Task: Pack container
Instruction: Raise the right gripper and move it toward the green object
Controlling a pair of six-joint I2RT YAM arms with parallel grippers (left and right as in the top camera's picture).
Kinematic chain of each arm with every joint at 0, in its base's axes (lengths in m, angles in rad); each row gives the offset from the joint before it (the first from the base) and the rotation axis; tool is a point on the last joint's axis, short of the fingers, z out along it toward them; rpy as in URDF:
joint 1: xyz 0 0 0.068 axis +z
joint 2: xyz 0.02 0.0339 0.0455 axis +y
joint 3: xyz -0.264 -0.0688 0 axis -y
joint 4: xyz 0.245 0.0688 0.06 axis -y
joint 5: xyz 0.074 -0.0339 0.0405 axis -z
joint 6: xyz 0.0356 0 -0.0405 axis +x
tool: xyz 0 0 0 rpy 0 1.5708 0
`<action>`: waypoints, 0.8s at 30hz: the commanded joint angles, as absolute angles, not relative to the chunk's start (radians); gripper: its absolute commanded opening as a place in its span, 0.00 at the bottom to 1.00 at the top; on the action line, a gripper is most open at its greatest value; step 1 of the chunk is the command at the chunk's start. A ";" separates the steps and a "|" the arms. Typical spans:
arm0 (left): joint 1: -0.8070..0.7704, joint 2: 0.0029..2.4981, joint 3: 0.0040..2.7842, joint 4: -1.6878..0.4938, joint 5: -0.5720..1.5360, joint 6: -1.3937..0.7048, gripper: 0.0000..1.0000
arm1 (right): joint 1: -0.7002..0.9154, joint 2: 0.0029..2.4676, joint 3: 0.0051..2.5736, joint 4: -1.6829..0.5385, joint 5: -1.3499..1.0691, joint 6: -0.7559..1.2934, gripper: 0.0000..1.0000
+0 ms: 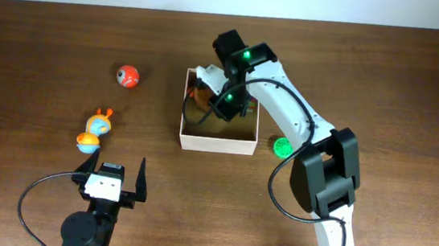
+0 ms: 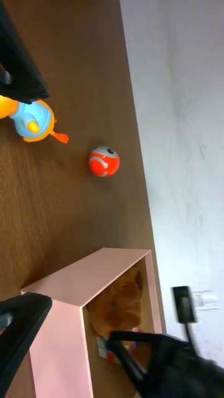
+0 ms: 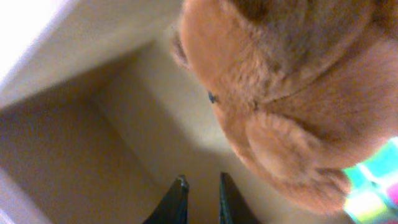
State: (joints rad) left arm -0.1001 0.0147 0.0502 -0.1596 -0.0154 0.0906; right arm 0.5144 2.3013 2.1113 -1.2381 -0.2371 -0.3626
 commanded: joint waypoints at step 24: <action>-0.095 0.005 0.044 -0.157 -0.015 0.110 0.99 | 0.255 2.284 2.611 -1.695 -0.052 0.062 0.68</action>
State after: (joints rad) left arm -0.1001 0.0147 0.0502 -0.1600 -0.0154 0.0910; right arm 0.2844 2.3009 2.6347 -1.6894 -0.0566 0.0071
